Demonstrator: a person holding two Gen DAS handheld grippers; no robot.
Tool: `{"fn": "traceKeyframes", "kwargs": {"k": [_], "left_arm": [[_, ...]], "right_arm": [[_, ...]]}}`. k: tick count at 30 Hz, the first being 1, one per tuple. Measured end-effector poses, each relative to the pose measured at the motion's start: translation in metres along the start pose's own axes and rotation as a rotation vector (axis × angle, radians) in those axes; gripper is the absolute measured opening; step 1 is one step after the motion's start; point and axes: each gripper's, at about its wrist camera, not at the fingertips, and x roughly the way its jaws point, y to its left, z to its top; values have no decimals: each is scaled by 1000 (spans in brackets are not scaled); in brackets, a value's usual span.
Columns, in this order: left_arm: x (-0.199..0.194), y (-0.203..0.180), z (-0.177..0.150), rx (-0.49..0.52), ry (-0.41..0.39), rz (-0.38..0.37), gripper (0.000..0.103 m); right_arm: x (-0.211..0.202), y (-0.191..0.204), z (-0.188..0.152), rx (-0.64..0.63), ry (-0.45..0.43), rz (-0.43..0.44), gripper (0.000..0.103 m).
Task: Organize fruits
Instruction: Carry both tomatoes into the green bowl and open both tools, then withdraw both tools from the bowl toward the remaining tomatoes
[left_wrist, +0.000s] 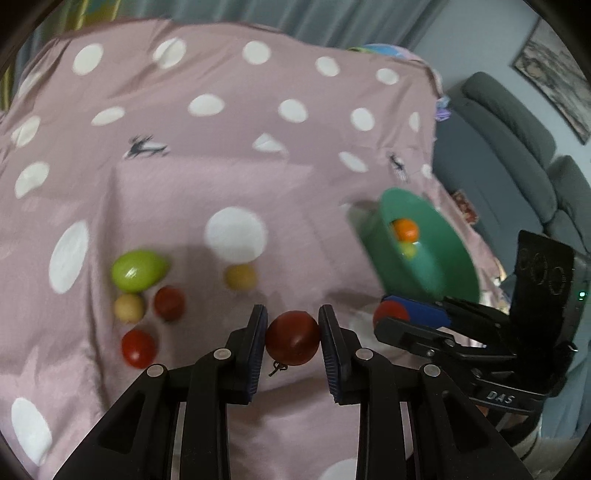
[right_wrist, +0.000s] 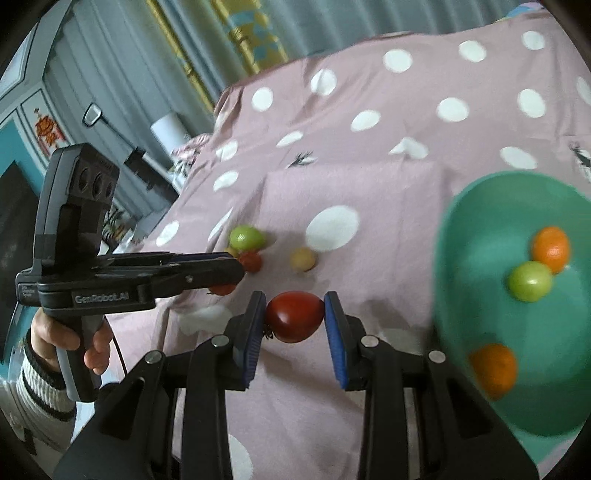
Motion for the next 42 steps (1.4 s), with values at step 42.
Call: {"fn": "traceKeyframes", "kwargs": {"k": [42], "left_arm": [[62, -158, 28, 379, -6, 120, 49]], "right_arm": [[-108, -100, -31, 241, -189, -202, 39]]}}
